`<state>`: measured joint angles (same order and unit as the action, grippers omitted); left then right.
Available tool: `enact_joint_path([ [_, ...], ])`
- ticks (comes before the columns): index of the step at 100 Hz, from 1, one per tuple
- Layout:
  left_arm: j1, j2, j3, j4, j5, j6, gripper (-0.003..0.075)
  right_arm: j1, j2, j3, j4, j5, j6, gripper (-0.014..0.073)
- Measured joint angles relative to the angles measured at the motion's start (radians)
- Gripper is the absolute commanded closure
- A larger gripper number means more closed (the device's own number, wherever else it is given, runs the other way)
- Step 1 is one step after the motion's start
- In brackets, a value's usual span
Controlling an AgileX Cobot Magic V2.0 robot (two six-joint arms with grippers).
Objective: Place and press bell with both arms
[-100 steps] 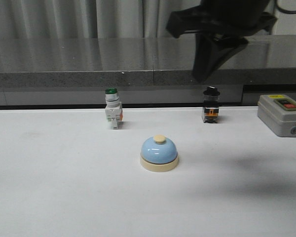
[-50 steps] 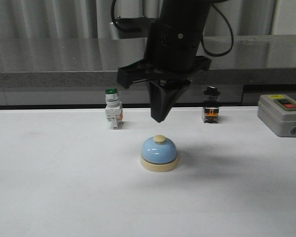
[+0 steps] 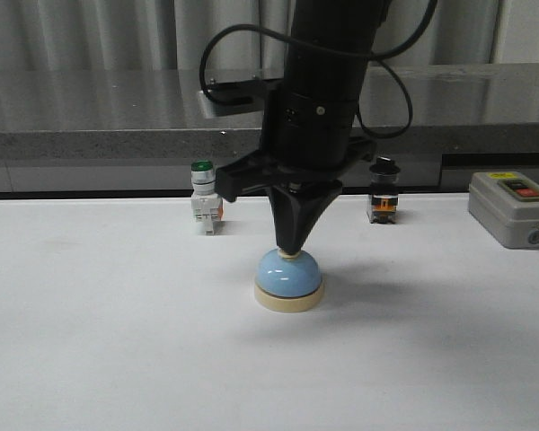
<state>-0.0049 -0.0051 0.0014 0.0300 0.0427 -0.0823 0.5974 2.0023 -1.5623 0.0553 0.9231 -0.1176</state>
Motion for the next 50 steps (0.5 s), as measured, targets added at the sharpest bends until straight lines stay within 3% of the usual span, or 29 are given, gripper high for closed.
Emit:
enact_joint_path([
  [22,0.000,0.000,0.000,0.000,0.000,0.000,0.0741,-0.037,-0.137,0.015,0.004,0.023,0.000,0.0653],
  [50,0.000,0.000,0.000,0.000,0.000,0.000,0.0741,-0.170,-0.306,0.149,0.004,0.044,0.007,0.0653],
])
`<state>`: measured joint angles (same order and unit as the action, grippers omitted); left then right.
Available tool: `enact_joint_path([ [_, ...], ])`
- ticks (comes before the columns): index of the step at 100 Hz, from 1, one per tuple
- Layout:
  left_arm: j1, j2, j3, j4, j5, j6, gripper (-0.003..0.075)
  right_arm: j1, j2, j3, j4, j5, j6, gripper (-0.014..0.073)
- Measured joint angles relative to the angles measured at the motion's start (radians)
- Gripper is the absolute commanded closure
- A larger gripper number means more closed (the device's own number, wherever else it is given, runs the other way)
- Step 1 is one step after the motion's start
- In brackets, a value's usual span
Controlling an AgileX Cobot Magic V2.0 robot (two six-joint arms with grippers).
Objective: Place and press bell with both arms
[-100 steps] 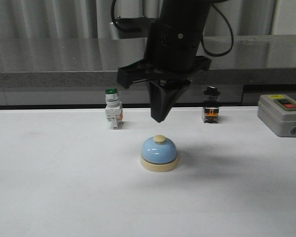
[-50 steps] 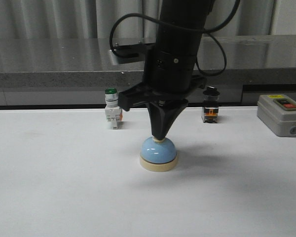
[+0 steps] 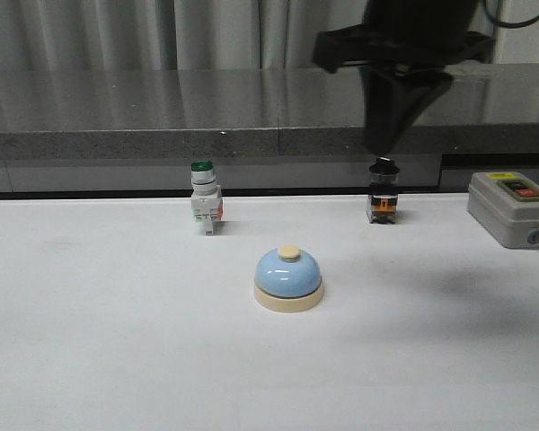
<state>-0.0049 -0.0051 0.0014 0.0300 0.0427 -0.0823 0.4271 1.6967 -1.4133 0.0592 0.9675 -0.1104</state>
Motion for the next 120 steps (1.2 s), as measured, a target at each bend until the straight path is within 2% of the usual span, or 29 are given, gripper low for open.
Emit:
enact_joint_path([
  [35,0.000,0.000,0.000,0.000,0.000,0.000,0.0741,-0.234,-0.212,0.217,0.002,-0.023,0.035,0.0653],
  [61,0.000,0.000,0.000,0.000,0.000,0.000,0.0741,-0.357,-0.351,0.361,0.016,-0.055,0.043,0.0653],
  [120,0.000,0.000,0.000,0.000,0.000,0.000,0.0741,-0.376,-0.792,0.671,0.032,-0.204,0.085,0.0653],
])
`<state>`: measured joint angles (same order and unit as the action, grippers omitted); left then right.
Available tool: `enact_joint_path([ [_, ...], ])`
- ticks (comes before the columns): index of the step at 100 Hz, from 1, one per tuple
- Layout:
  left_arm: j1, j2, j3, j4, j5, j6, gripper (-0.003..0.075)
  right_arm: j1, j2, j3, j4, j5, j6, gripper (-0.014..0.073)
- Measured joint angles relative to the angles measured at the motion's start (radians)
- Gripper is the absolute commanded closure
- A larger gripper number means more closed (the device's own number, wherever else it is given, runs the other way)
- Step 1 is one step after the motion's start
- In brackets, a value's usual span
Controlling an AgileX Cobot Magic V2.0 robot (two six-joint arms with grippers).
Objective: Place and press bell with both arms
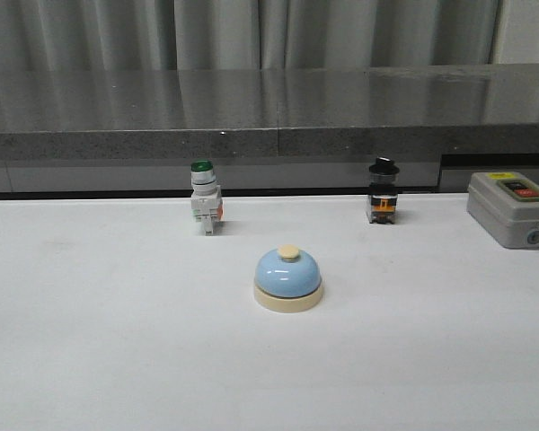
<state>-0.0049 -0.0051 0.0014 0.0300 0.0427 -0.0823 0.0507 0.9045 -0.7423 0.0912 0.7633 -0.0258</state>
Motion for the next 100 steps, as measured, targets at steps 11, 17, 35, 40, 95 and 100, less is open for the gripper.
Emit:
enact_joint_path([
  [11,0.000,0.000,0.000,0.000,0.000,0.000,0.0741,0.000,-0.098,0.044,0.002,-0.027,0.000,0.0653],
  [17,0.000,0.000,0.000,0.000,0.000,0.000,0.0741,0.000,-0.148,0.071,0.002,-0.045,0.000,0.0653],
  [35,0.000,0.000,0.000,0.000,0.000,0.000,0.0741,0.000,-0.311,0.138,0.005,-0.073,0.002,0.0653],
  [40,0.000,0.000,0.000,0.000,0.000,0.000,0.0741,0.000,-0.351,0.153,0.005,-0.080,0.002,0.0653],
  [95,0.000,0.000,0.000,0.000,0.000,0.000,0.0741,0.000,-0.734,0.388,0.004,-0.252,0.004,0.0653],
  [100,0.000,0.000,0.000,0.000,0.000,0.000,0.0741,0.000,-0.761,0.417,0.003,-0.277,0.004,0.0653],
])
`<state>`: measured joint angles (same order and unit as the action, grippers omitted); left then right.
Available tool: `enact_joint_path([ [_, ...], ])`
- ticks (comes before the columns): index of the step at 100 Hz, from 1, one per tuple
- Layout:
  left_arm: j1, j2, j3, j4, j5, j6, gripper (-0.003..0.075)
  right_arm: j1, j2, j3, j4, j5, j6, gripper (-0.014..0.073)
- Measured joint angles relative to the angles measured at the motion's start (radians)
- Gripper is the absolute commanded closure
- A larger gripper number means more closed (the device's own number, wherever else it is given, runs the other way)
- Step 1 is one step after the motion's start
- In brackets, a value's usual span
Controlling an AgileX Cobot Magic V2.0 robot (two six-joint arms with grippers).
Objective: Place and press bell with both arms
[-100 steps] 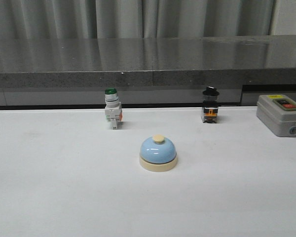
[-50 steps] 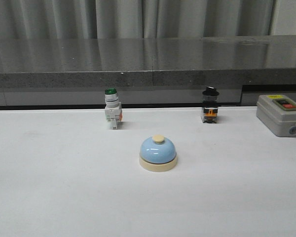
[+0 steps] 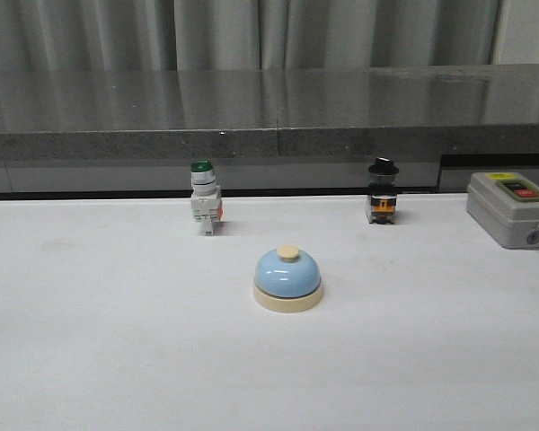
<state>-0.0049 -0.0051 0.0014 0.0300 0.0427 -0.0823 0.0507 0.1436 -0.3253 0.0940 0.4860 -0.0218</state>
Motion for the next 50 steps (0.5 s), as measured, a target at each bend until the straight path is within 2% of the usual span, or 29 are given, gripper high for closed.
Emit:
enact_joint_path([
  [25,0.000,0.000,0.000,0.000,0.000,0.000,0.0741,0.000,-0.142,0.134,-0.017,-0.180,0.000,0.0653],
  [50,0.000,0.000,0.000,0.000,0.000,0.000,0.0741,0.000,-0.155,0.265,-0.028,-0.380,0.002,0.0653],
])
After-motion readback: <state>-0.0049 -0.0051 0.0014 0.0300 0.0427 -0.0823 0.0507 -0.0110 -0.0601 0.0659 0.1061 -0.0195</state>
